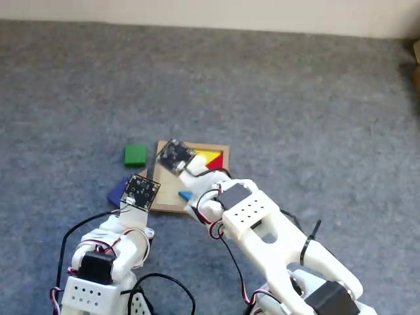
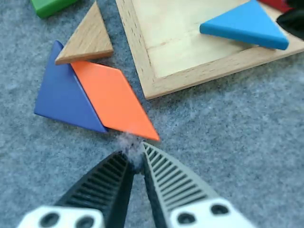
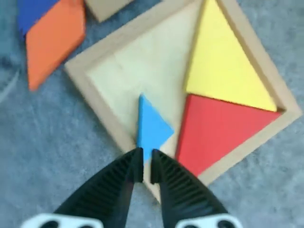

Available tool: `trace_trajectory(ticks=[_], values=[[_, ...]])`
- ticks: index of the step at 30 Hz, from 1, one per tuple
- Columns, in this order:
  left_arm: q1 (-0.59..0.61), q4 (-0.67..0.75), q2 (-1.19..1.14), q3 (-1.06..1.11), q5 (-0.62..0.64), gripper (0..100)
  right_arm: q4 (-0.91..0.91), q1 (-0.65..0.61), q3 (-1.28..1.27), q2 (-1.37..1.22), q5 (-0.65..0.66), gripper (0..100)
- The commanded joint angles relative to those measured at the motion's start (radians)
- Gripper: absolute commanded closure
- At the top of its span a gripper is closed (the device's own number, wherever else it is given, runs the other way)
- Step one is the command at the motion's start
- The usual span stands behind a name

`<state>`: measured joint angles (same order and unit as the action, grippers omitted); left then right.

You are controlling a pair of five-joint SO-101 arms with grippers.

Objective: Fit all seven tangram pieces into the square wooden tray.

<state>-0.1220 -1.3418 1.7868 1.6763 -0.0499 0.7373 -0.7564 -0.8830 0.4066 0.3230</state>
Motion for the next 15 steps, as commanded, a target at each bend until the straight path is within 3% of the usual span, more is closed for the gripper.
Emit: trace_trajectory(ticks=[1, 15], values=[[0.005, -0.006, 0.036, 0.021, 0.005, 99, -0.125, -0.01, -0.005, 0.038, -0.133, 99.1], [0.005, -0.006, 0.036, 0.021, 0.005, 99, -0.177, -0.004, -0.022, -0.147, -0.144, 99.1]])
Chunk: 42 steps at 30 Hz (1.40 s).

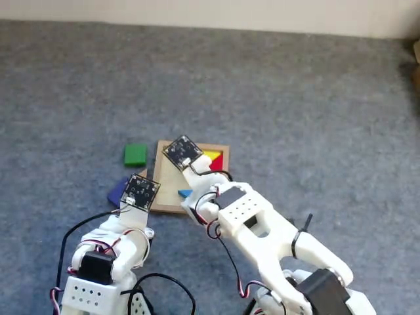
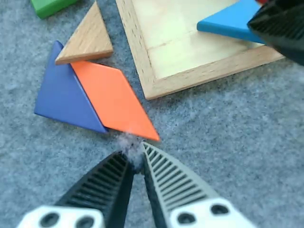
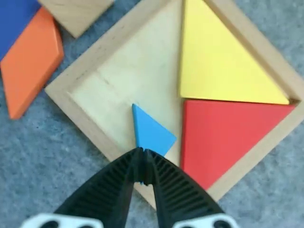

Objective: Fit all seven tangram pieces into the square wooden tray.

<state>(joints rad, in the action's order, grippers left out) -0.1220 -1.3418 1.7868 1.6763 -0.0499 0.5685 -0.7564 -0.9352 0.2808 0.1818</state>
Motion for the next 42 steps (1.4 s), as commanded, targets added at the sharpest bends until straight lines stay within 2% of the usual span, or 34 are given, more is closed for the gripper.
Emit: trace_trajectory(ticks=[1, 5, 12, 17, 21, 24, 28, 32, 39, 42], values=[[0.005, -0.006, 0.036, 0.021, 0.005, 99, -0.008, -0.002, 0.03, -0.022, 0.014, 99.1], [0.005, -0.006, 0.036, 0.021, 0.005, 99, -0.007, 0.022, 0.028, -0.022, 0.129, 99.1], [0.005, -0.006, 0.036, 0.021, 0.005, 99, -0.007, 0.113, 0.028, -0.013, 0.189, 99.1], [0.005, -0.006, 0.036, 0.021, 0.005, 99, 0.021, 0.142, 0.058, 0.012, 0.19, 99.1], [0.005, -0.006, 0.036, 0.021, 0.005, 99, 0.108, 0.137, 0.082, 0.111, 0.184, 99.1], [0.005, -0.006, 0.036, 0.021, 0.005, 99, 0.108, 0.137, 0.081, 0.191, 0.183, 99.1], [0.005, -0.006, 0.036, 0.021, 0.005, 99, 0.105, 0.137, 0.084, 0.223, 0.081, 99.1], [0.005, -0.006, 0.036, 0.021, 0.005, 99, -0.021, 0.117, 0.067, 0.219, 0.023, 99.1], [0.005, -0.006, 0.036, 0.021, 0.005, 99, -0.226, 0.064, -0.01, 0.084, 0.023, 99.1], [0.005, -0.006, 0.036, 0.021, 0.005, 99, -0.245, 0.064, -0.01, -0.005, 0.029, 99.1]])
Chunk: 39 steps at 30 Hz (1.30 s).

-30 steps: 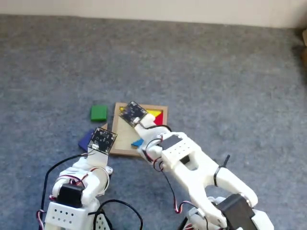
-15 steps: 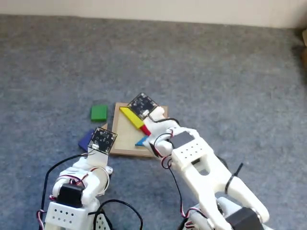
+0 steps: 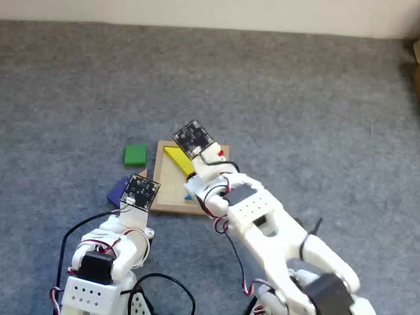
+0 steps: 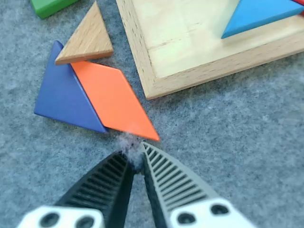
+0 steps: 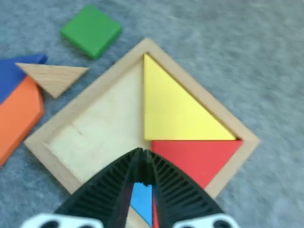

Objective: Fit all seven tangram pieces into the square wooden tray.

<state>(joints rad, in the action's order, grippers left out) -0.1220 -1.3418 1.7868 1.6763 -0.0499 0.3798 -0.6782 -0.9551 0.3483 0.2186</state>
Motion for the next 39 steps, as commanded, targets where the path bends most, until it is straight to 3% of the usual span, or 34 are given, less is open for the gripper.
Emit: trace_trajectory(ticks=[1, 7, 17, 27, 39], values=[[0.005, -0.006, 0.036, 0.021, 0.005, 99, -0.056, -0.013, 0.01, -0.096, -0.008, 99.1], [0.005, -0.006, 0.036, 0.021, 0.005, 99, -0.028, -0.015, 0.002, -0.136, -0.006, 99.1], [0.005, -0.006, 0.036, 0.021, 0.005, 99, 0.341, 0.001, 0.159, -0.136, -0.006, 99.1], [0.005, -0.006, 0.036, 0.021, 0.005, 99, 0.538, 0.084, 0.282, -0.116, -0.006, 99.3], [0.005, -0.006, 0.036, 0.021, 0.005, 99, 0.593, 0.223, 0.177, 0.438, -0.006, 99.2]])
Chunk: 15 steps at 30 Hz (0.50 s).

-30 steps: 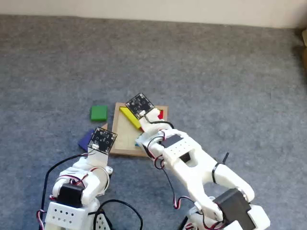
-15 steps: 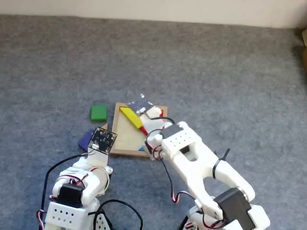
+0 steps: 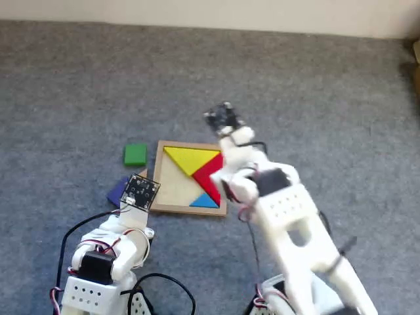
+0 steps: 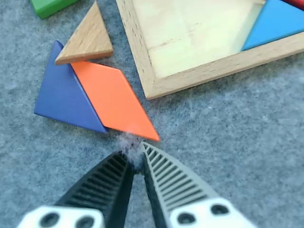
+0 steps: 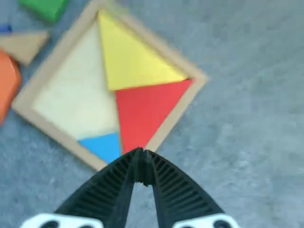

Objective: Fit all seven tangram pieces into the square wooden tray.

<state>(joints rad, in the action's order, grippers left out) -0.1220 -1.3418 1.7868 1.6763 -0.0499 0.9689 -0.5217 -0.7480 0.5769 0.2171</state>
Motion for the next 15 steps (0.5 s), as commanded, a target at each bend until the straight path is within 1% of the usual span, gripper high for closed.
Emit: trace_trajectory(ticks=[1, 10, 15], values=[[0.005, -0.006, 0.036, 0.021, 0.005, 99, 0.004, 0.079, -0.058, 0.248, -0.005, 99.2], [0.005, -0.006, 0.036, 0.021, 0.005, 99, 0.004, 0.189, -0.306, 0.593, -0.012, 99.2], [0.005, -0.006, 0.036, 0.021, 0.005, 99, 0.004, 0.208, -0.45, 0.796, -0.012, 99.2]])
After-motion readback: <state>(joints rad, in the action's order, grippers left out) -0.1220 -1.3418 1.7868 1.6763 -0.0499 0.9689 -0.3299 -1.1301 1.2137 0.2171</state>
